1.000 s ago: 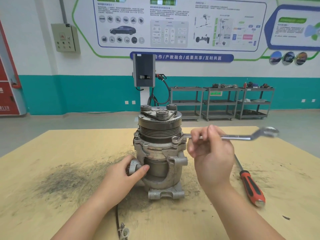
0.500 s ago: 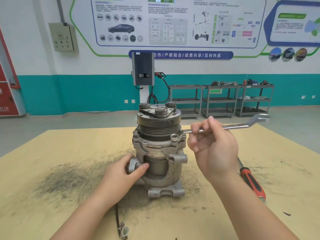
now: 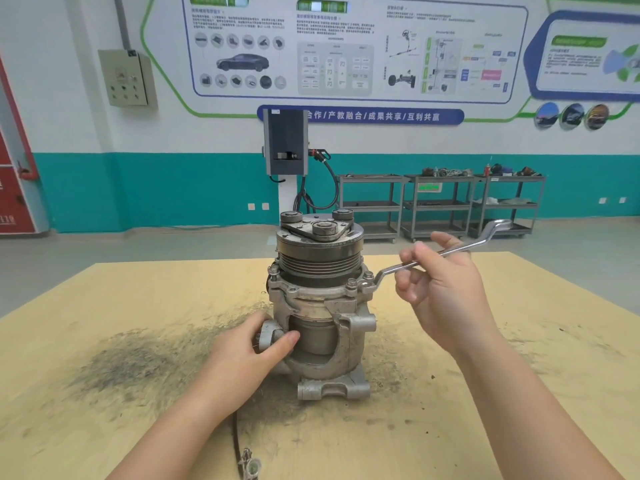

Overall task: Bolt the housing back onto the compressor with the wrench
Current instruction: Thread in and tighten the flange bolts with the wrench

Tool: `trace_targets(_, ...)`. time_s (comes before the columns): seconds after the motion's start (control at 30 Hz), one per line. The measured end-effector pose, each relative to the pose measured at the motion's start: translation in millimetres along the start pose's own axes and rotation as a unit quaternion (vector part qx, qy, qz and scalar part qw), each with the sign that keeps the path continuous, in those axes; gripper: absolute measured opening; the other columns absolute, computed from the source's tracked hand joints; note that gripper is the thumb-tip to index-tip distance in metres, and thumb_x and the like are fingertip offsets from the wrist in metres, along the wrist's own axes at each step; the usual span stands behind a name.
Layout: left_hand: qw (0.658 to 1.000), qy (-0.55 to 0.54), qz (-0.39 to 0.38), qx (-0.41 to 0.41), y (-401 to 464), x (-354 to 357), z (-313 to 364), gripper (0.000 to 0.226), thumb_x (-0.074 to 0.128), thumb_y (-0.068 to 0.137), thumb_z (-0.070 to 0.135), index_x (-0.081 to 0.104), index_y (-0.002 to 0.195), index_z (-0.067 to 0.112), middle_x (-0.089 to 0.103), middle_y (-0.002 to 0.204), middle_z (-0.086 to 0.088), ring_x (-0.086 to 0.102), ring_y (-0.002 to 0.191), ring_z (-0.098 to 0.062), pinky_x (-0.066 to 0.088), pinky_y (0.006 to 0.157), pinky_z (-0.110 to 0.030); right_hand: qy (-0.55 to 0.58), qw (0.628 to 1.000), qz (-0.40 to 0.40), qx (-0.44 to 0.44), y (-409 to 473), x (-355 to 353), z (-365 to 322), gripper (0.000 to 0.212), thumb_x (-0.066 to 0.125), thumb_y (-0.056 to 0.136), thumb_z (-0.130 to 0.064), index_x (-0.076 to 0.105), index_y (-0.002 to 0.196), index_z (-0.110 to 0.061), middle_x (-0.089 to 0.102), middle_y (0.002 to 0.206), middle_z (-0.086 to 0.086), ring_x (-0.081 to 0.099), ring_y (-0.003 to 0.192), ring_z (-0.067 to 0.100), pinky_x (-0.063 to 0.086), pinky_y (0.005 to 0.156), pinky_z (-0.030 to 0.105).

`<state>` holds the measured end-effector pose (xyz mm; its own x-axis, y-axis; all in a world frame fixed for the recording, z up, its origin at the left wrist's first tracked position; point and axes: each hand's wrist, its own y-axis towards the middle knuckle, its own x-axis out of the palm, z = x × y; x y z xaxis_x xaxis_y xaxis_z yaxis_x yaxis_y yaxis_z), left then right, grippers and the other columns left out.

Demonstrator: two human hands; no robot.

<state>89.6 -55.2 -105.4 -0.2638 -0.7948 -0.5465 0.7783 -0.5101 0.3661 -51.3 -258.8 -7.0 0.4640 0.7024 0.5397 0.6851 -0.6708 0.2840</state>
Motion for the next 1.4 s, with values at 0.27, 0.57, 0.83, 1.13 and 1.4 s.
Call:
trace_targets(0.27,1.000,-0.005,0.001,0.002,0.8,0.1,-3.6,0.041,0.060,0.077,0.071,0.055,0.084,0.030,0.067,0.079,0.013,0.056,0.061,0.001,0.040,0.054,-0.009,-0.354,0.920,-0.068,-0.154,-1.8,-11.9,-2.9,0.016,0.031,0.106,-0.027,0.044,0.098,-0.022,0.069,0.067,0.006,0.053,0.044,0.016,0.042,0.045,0.019)
trace_targets(0.57,1.000,-0.015,-0.001,0.005,0.0,-0.4,-2.0,0.052,0.057,0.073,0.075,0.056,0.083,0.024,0.067,0.077,0.013,0.053,0.055,0.003,0.038,0.053,-0.010,0.063,0.993,-0.088,-0.045,1.1,-3.4,-0.8,0.015,0.034,0.104,-0.009,0.038,0.090,-0.014,0.069,0.069,0.015,0.059,0.048,0.019,0.045,0.044,0.023)
trace_targets(0.83,1.000,-0.013,-0.006,-0.002,-1.1,-1.2,-0.5,0.063,0.052,0.067,0.083,0.056,0.086,0.023,0.068,0.079,0.010,0.054,0.057,-0.001,0.038,0.053,-0.014,0.048,0.994,-0.077,-0.058,2.1,-3.2,15.2,0.017,0.033,0.105,-0.015,0.041,0.089,-0.012,0.068,0.068,0.011,0.060,0.050,0.019,0.048,0.046,0.024)
trace_targets(1.13,1.000,-0.002,-0.009,-0.005,0.1,0.2,-2.3,0.044,0.061,0.080,0.069,0.057,0.086,0.025,0.069,0.077,0.009,0.058,0.059,-0.003,0.042,0.055,-0.019,-0.337,0.699,-0.197,-0.599,-29.8,7.4,53.1,0.019,0.060,0.095,-0.030,0.059,0.092,-0.011,0.069,0.085,0.012,0.064,0.078,0.019,0.055,0.073,0.024)
trace_targets(1.4,1.000,-0.012,-0.006,-0.001,-1.2,-0.2,0.2,0.042,0.061,0.080,0.067,0.051,0.080,0.026,0.063,0.067,0.014,0.047,0.050,0.002,0.036,0.050,-0.011,0.015,0.969,0.023,-0.244,-26.1,14.0,26.8,0.028,0.036,0.104,-0.027,0.050,0.083,-0.014,0.065,0.069,0.003,0.058,0.050,0.016,0.045,0.047,0.024)
